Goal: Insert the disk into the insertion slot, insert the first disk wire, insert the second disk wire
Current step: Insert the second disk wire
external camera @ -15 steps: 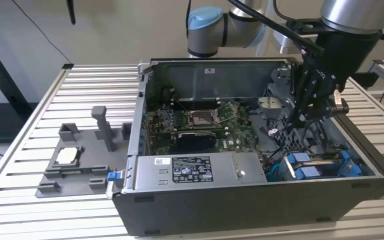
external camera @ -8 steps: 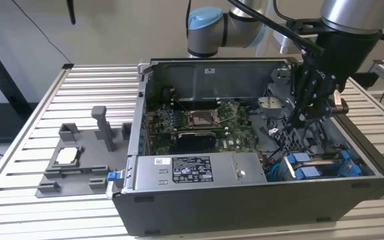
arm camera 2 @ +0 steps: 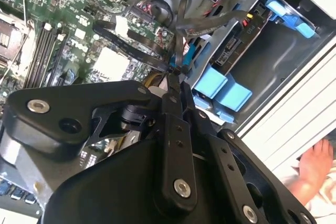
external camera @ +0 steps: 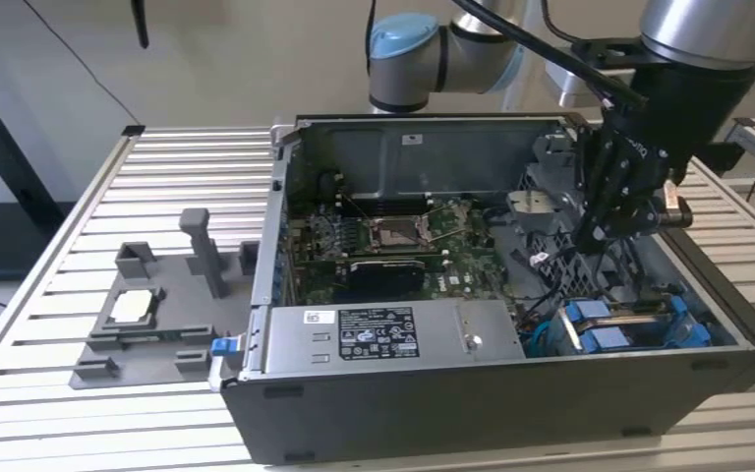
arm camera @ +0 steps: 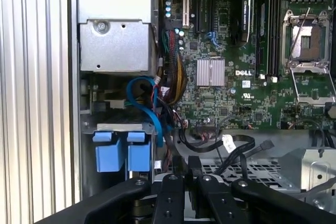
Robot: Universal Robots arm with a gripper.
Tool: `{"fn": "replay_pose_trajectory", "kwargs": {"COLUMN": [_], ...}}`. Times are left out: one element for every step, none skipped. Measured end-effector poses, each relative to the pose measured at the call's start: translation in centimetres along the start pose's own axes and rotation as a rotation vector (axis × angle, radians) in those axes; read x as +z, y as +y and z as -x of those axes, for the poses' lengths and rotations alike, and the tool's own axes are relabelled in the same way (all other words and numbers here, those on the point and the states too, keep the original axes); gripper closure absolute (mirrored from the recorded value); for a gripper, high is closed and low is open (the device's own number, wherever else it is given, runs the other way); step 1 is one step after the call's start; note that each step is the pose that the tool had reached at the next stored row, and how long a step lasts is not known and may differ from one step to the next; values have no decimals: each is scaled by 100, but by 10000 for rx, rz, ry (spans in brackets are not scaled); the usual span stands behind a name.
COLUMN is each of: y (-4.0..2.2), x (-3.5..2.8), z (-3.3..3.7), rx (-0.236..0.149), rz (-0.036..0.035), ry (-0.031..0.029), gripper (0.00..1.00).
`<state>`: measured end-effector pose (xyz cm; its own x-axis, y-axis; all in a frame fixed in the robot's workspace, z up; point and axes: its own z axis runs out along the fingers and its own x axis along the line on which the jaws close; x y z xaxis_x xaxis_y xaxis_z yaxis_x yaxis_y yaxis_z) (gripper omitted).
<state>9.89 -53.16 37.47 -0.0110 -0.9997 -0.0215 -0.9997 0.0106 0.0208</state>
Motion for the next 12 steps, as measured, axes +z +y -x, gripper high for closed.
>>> {"fn": "replay_pose_trajectory", "kwargs": {"y": [-18,-39,-59,-78,-97,-117,-137,-156,-177,-198,-219,-242], "x": [1,3,5,6,7,9,10,11,13,15,18,21], "z": [-21,-45,-70,-96,-122,-150,-176,-200,-222,-241,-257,-271], "rx": [1,2,4,6,8,10,11,11,13,15,16,17], "rz": [79,168,249,329,404,480,542,602,662,718,771,823], "ry": [0,2,2,4,5,5,5,6,6,8,9,9], "gripper": [84,84,84,84,84,84,84,84,84,84,84,84]}}
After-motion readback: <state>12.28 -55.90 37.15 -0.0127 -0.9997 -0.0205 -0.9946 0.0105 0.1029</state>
